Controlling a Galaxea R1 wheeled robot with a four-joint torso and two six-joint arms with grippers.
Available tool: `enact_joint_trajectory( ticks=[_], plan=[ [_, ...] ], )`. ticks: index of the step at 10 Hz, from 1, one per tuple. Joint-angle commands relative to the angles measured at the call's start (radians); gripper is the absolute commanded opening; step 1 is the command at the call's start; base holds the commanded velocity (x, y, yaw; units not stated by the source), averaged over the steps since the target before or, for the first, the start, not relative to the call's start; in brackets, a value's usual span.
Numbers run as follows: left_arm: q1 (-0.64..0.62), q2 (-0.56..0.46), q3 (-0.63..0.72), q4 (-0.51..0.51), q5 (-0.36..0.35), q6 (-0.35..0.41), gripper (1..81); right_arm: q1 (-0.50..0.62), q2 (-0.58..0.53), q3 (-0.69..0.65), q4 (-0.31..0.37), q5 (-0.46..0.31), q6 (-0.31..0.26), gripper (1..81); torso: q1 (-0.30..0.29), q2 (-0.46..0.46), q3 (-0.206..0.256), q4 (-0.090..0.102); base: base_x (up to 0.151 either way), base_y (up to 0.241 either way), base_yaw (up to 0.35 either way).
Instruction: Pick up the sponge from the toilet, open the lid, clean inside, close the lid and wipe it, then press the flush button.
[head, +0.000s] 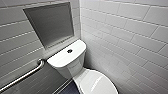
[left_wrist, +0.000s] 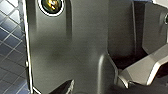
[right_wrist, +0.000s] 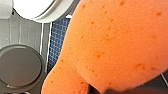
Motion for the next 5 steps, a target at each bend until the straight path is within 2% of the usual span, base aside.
enact_joint_trajectory(
  ticks=[1, 3, 5],
  plan=[
    [0.007, -0.007, 0.009, 0.023, 0.079, 0.009, 81.1, 0.149, -0.151, 0.162, -0.034, -0.055, -0.003, 1.0, 0.0, 0.0, 0.0, 0.0, 0.0, 0.0, 0.0],
    [0.027, 0.002, 0.015, 0.021, 0.072, 0.011, 81.1, 0.281, -0.193, 0.189, -0.019, -0.063, -0.002, 1.0, 0.0, 0.0, 0.0, 0.0, 0.0, 0.0, 0.0],
    [0.044, 0.011, 0.021, 0.021, 0.072, 0.012, 81.1, 0.412, -0.198, 0.192, 0.031, -0.158, -0.002, 1.0, 0.0, 0.0, 0.0, 0.0, 0.0, 0.0, 0.0]
  ],
)
